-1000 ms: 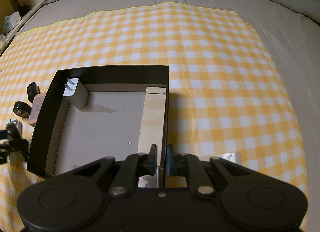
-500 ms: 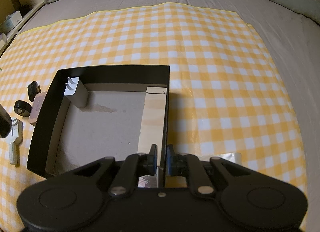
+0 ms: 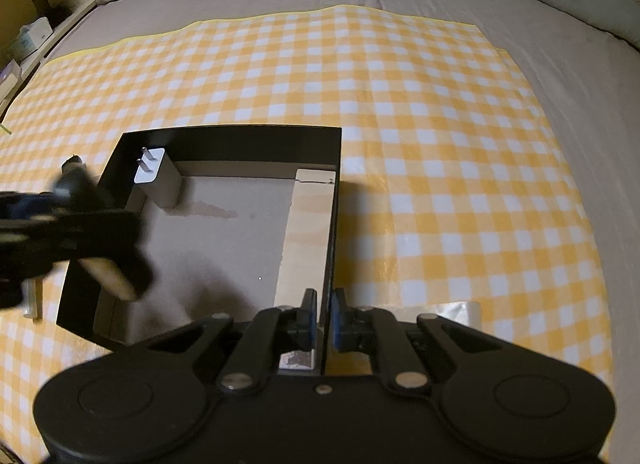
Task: Organize rigid objects
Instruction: 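Carry the black earbud case with the left gripper into the box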
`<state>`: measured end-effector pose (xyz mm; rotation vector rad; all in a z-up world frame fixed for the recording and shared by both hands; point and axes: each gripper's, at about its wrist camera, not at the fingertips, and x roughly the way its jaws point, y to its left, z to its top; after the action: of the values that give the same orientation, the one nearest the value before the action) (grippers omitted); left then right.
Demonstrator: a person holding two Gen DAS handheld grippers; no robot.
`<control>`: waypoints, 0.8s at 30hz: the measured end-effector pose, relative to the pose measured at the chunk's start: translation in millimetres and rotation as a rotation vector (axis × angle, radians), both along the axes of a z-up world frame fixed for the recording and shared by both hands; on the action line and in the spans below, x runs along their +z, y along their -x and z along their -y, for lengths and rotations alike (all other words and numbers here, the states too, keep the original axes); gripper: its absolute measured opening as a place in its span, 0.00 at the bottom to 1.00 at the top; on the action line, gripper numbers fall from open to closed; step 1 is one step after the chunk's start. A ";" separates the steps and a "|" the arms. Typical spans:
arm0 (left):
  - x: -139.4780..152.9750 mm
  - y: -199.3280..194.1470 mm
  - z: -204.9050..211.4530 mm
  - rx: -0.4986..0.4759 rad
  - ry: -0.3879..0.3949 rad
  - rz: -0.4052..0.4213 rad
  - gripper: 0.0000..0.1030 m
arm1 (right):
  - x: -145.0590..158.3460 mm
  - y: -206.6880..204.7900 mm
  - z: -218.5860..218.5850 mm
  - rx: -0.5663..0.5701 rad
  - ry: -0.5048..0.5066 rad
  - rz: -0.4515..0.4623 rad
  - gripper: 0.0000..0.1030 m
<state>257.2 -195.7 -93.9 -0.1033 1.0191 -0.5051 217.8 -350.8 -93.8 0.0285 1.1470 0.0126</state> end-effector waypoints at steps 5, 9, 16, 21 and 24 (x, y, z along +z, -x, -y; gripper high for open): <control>-17.4 -13.4 27.2 -0.009 -0.023 -0.023 0.53 | -1.1 3.1 3.6 -0.006 -0.010 -0.003 0.06; -28.4 -24.4 39.8 -0.008 -0.069 -0.013 0.53 | -2.7 7.9 5.7 0.000 -0.021 -0.005 0.05; -50.3 -42.7 46.9 -0.015 -0.130 -0.017 0.53 | -2.6 11.9 1.1 0.047 0.012 -0.002 0.05; -58.0 -54.8 48.4 0.020 -0.097 -0.010 0.53 | -2.0 11.3 5.7 0.048 -0.007 -0.005 0.05; -59.3 -58.9 49.2 0.025 -0.071 -0.021 0.65 | -2.6 11.0 6.4 0.049 -0.008 -0.005 0.05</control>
<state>316.0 -244.9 -153.2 -0.0587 1.0539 -0.4452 206.8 -357.3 -96.3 0.0076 1.1523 0.0601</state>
